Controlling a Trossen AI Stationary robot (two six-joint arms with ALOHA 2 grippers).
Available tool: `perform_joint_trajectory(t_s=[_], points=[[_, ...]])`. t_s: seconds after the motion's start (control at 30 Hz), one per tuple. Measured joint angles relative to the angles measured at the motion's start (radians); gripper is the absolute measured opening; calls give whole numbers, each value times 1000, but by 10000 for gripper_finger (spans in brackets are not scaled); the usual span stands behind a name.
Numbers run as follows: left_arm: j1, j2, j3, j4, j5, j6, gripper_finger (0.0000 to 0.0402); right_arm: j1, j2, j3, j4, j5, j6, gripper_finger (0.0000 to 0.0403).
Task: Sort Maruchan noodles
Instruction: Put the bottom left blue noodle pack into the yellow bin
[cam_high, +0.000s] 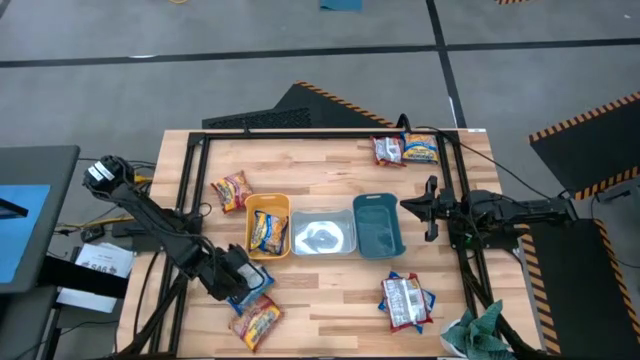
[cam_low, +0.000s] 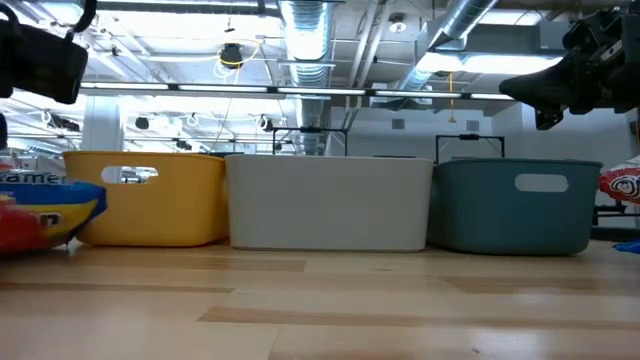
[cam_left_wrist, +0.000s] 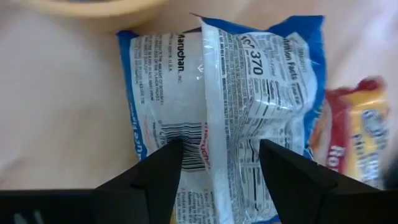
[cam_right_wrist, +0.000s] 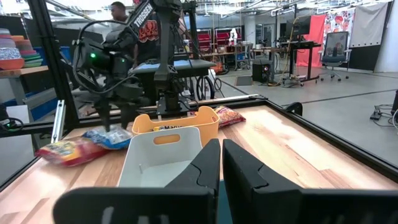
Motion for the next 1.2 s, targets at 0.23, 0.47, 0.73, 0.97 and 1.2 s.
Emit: perform_joint_trajectory(t_s=[0.23,0.47,0.73,0.97,1.2], points=[[3,1,-16,-44,6,-13,93,0,0,0,0,0,0,43],[2,-73,34,-181,-26,13,2,0,0,0,0,0,0,43],[6,-237,259,-337,-173,171,0,0,0,0,0,0,0,43],[137,-256,391,-401,-416,511,0,0,0,0,0,0,0,43],[374,-245,312,-398,-405,685,0,0,0,0,0,0,0,43]])
